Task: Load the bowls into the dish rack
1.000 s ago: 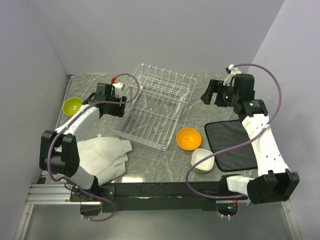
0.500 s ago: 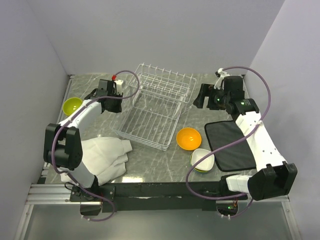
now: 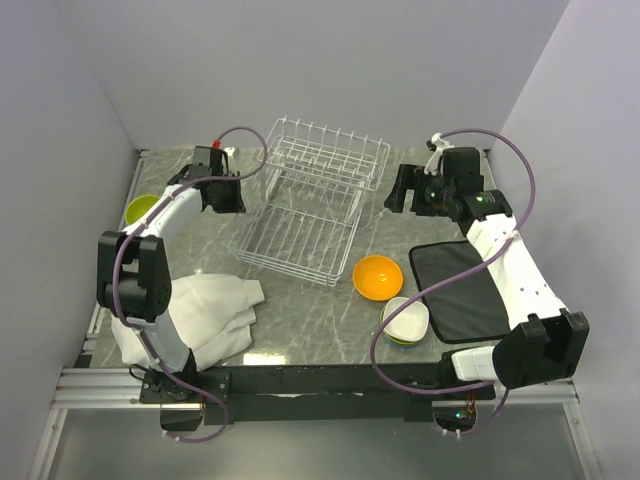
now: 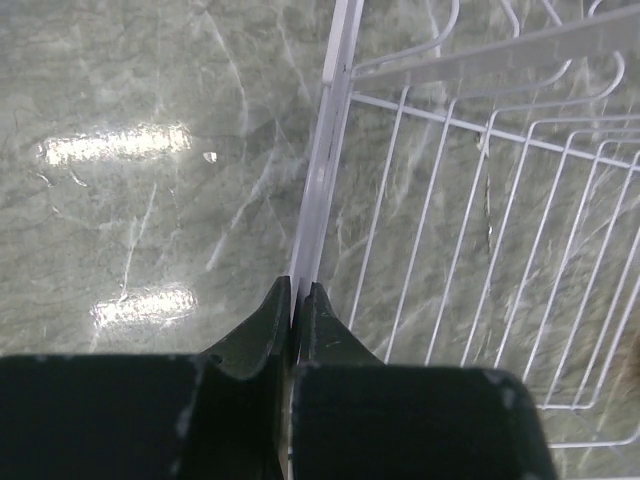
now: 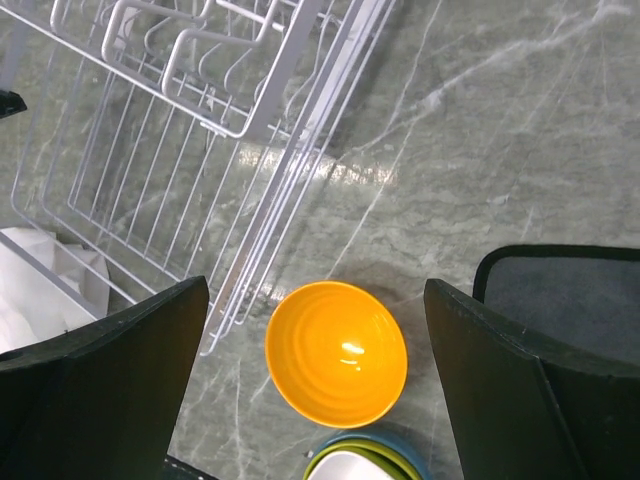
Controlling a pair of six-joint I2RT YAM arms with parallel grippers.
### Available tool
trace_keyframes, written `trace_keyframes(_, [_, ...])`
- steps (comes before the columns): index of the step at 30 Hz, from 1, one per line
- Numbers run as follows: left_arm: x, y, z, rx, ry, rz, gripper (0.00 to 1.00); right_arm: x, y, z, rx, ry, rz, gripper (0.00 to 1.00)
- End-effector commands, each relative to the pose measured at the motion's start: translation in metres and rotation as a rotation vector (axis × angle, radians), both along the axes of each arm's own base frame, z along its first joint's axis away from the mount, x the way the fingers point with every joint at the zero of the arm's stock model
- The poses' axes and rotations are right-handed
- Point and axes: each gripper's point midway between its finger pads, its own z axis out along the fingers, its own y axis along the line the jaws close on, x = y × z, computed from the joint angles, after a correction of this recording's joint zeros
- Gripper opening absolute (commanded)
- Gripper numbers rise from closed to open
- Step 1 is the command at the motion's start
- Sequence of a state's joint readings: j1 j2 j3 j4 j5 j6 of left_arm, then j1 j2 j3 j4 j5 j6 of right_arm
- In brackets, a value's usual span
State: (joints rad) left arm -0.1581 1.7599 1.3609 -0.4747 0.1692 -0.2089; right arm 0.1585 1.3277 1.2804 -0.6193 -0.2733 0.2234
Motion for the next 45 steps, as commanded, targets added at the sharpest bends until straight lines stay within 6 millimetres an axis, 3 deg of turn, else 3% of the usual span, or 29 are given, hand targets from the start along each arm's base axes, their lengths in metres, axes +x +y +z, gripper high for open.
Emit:
trace_keyframes(1, [0.040, 0.020, 0.039, -0.099, -0.119, 0.199, 0.01, 0.013, -0.001, 0.030, -0.001, -0.095, -0.014, 0.96])
trace_keyframes(7, [0.034, 0.009, 0.026, -0.194, -0.070, 0.265, 0.01, 0.018, -0.004, 0.031, -0.016, -0.103, -0.021, 0.96])
trace_keyframes(19, [0.059, -0.017, 0.030, -0.263, -0.071, 0.284, 0.01, 0.023, -0.009, 0.033, -0.045, -0.123, -0.036, 0.97])
trace_keyframes(29, [0.051, -0.069, 0.031, -0.267, -0.074, 0.167, 0.01, 0.020, -0.011, 0.030, -0.061, -0.130, -0.033, 0.97])
trace_keyframes(35, [0.051, -0.072, 0.029, -0.239, -0.088, 0.134, 0.01, 0.014, -0.013, 0.026, -0.067, -0.132, -0.034, 0.97])
trace_keyframes(45, [0.050, -0.078, 0.008, -0.085, -0.122, 0.010, 0.01, 0.001, -0.016, 0.013, -0.074, -0.122, -0.035, 0.97])
